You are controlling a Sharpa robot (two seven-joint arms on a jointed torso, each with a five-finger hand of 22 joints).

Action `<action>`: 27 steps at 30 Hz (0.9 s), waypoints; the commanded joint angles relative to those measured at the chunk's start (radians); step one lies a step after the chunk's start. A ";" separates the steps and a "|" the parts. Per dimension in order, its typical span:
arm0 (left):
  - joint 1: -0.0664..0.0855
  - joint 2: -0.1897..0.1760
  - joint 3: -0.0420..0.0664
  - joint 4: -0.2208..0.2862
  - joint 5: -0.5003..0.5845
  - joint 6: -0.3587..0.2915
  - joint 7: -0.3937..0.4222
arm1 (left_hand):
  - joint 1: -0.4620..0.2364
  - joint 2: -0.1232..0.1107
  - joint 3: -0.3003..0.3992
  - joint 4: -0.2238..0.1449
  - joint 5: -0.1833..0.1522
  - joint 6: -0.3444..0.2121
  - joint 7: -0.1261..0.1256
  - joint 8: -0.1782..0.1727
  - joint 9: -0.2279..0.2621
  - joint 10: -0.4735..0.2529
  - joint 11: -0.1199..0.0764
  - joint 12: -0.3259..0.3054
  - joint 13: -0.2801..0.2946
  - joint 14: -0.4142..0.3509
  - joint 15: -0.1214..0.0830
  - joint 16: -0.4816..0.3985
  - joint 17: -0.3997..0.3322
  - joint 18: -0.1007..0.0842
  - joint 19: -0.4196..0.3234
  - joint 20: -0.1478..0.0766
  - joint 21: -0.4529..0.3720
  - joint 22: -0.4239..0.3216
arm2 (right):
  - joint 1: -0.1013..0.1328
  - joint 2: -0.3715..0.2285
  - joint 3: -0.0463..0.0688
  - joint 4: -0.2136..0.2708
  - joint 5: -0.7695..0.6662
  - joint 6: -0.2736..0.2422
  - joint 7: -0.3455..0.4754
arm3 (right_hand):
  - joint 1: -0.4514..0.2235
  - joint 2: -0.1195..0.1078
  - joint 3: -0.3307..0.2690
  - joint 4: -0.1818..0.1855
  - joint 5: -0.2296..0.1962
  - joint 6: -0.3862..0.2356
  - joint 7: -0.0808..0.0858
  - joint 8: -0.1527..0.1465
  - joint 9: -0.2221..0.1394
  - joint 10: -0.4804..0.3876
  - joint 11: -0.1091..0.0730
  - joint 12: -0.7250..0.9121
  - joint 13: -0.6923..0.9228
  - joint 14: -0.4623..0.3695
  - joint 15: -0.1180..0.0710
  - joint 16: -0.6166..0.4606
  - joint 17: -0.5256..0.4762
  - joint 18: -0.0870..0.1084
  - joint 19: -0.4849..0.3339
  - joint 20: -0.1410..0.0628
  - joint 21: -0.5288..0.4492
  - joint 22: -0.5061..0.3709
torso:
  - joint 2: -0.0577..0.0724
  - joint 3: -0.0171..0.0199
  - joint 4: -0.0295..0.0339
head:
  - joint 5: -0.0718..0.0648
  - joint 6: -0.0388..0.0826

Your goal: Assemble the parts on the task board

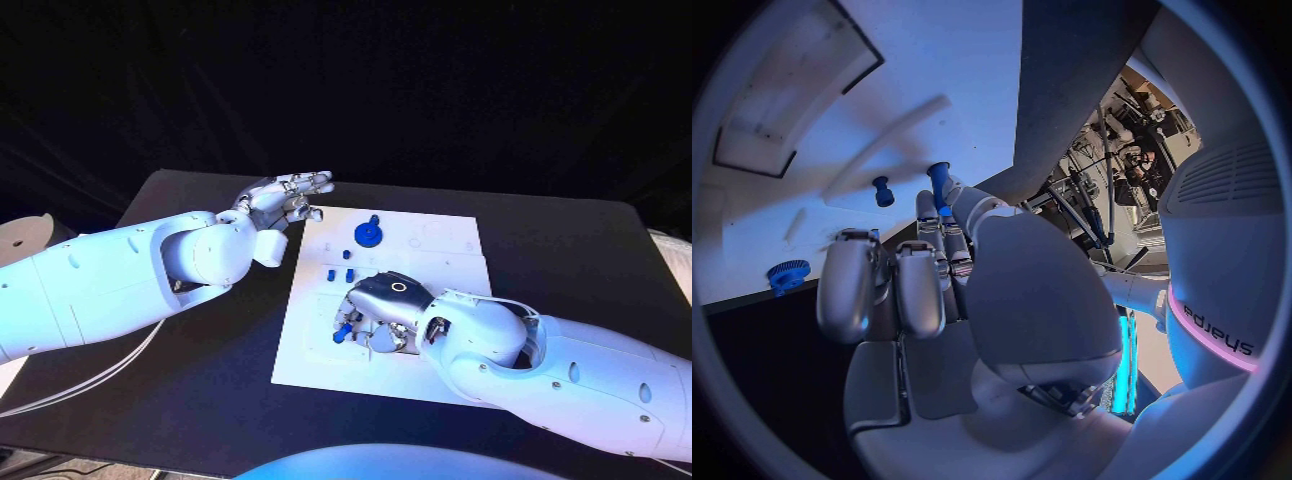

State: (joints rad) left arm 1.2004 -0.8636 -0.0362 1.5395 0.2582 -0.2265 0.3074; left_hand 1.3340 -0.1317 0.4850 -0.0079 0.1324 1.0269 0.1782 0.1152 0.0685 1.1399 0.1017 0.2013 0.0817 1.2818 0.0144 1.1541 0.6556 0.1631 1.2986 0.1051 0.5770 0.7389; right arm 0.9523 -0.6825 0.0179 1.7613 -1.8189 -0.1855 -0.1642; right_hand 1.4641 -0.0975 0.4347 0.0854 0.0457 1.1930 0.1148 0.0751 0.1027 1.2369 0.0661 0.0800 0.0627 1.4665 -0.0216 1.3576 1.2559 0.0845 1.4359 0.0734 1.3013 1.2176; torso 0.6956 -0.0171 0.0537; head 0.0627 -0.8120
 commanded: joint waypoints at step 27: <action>0.000 0.001 0.001 0.001 -0.004 0.020 0.000 | -0.004 0.003 -0.005 -0.008 -0.001 -0.010 0.003 0.000 -0.001 -0.009 0.001 0.011 -0.001 -0.009 -0.002 -0.004 -0.006 0.018 -0.006 0.002 -0.007 -0.002 | 0.004 0.032 -0.011 -0.009 -0.041 -0.048 -0.049 | -0.048 -0.067 -0.391 0.119 0.003 -0.263 -0.004 -0.015 -0.035 -0.277 0.052 0.003 0.006 0.034 0.044 -0.022 -0.053 0.022 -0.053 0.044 -0.107 -0.128 | 0.000 0.0008 0.0001 | -0.007 0.003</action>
State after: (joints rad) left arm 1.2003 -0.8638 -0.0363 1.5395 0.2581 -0.2258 0.3051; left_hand 1.3340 -0.1317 0.4808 -0.0121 0.1324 1.0233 0.1818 0.1151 0.0685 1.1389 0.1027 0.2064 0.0817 1.2781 0.0106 1.1542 0.6507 0.1632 1.2986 0.1051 0.5746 0.7375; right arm 0.9570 -0.6492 0.0075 1.7488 -1.8536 -0.1737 -0.2196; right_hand 1.4004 -0.1645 0.0750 0.1954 0.0466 0.9387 0.1129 0.0572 0.0658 0.9673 0.1164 0.0805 0.0677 1.4670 0.0150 1.3399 1.2035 0.0990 1.3892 0.1201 1.1990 1.0948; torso 0.6950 -0.0169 0.0537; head 0.0565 -0.8101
